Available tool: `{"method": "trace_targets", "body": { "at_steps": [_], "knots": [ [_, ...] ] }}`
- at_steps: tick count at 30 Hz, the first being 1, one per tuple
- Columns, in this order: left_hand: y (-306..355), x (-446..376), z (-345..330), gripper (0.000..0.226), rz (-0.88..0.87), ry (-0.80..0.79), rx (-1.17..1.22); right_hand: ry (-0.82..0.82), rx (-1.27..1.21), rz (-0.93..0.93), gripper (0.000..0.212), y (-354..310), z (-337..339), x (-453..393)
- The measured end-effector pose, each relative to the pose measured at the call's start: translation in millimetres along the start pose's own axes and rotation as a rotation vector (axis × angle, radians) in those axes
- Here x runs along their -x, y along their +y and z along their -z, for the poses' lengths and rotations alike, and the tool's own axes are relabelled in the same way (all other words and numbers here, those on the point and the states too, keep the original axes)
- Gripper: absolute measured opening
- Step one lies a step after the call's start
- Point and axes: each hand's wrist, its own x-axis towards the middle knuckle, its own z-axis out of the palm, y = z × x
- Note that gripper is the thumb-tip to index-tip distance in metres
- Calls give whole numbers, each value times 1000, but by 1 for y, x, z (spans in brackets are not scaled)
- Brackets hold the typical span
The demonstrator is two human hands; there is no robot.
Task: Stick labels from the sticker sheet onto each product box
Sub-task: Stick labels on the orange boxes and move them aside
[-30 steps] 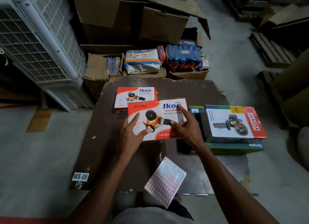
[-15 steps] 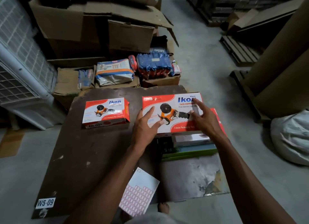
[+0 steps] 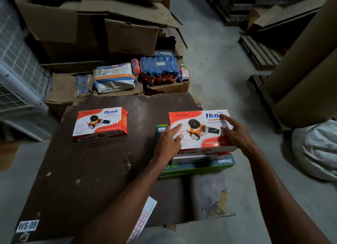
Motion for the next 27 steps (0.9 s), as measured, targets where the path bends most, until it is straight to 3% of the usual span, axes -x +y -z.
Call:
{"method": "trace_targets", "body": {
  "at_steps": [27],
  "knots": [
    [-14, 4, -18, 50, -22, 68, -64, -51, 33, 90, 46, 9, -4, 4]
  ]
}}
